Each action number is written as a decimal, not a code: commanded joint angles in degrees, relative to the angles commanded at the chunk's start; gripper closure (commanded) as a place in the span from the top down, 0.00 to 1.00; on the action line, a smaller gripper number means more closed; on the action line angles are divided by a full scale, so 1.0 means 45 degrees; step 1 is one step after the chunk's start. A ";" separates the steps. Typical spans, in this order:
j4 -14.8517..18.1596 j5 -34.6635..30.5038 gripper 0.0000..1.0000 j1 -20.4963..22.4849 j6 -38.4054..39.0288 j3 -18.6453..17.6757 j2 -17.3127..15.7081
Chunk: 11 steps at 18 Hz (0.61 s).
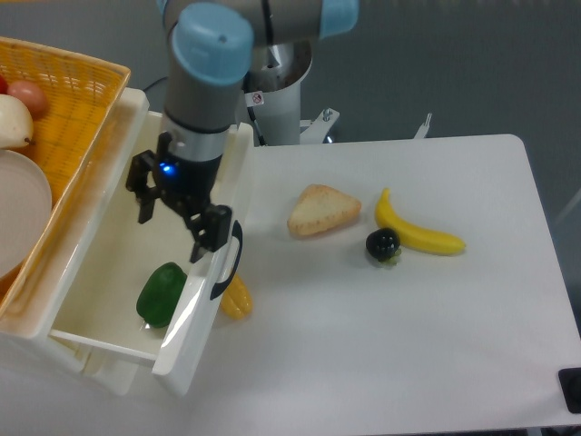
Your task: Place the green pepper in the upper white drawer
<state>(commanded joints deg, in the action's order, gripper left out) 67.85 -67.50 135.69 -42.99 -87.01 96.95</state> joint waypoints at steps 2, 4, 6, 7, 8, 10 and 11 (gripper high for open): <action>-0.0175 0.0000 1.00 0.0470 0.0838 0.0000 -0.0040; -0.0234 0.0000 1.00 0.1074 0.1096 -0.0039 -0.0021; -0.0234 0.0020 1.00 0.1679 0.1135 -0.0059 -0.0001; -0.0234 0.0020 1.00 0.1992 0.1136 -0.0117 0.0018; -0.0234 0.0020 1.00 0.2285 0.1116 -0.0117 0.0077; -0.0254 0.0020 1.00 0.2910 0.1058 -0.0117 0.0194; -0.0273 0.0020 1.00 0.3184 0.0980 -0.0117 0.0388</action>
<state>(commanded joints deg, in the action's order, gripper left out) 66.62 -67.41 150.02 -38.58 -87.54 98.69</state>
